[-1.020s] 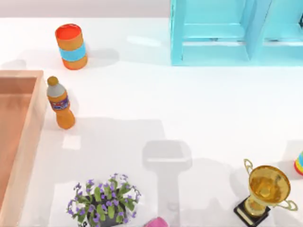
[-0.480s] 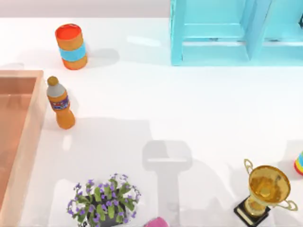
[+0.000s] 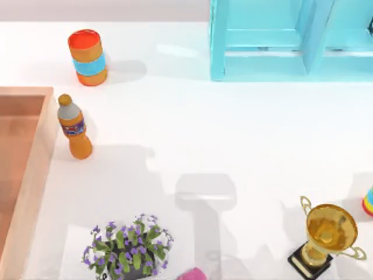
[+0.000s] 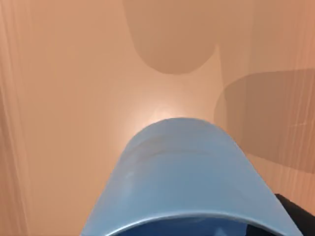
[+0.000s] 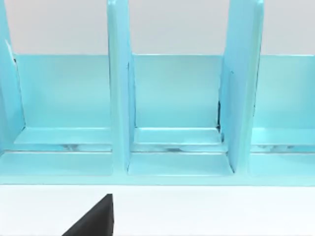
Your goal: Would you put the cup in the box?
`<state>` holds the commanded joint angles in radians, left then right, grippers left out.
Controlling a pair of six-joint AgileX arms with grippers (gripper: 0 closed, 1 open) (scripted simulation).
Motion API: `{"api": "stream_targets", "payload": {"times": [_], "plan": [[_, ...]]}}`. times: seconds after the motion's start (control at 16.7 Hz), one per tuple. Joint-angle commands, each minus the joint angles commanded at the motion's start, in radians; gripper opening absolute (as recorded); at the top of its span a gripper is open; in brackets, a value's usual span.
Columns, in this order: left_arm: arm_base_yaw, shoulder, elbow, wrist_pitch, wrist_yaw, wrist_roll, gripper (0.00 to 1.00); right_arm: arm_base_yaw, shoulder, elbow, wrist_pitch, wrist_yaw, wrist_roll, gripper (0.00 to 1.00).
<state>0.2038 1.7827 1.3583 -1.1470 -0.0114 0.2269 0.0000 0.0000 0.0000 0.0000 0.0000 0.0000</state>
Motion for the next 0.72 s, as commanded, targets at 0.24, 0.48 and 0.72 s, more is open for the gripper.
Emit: {"api": "stream_targets", "payload": {"times": [0.24,0.48,0.72], "plan": [[0.000,0.000,0.000,0.000,0.000,0.000,0.23,0.000,0.000,0.000,0.000,0.000,0.000,1.00],[0.000,0.000,0.000,0.000,0.000,0.000,0.53,0.000,0.000,0.000,0.000,0.000,0.000,1.00],[0.000,0.000,0.000,0.000,0.000,0.000,0.83,0.000,0.000,0.000,0.000,0.000,0.000,1.00]]}}
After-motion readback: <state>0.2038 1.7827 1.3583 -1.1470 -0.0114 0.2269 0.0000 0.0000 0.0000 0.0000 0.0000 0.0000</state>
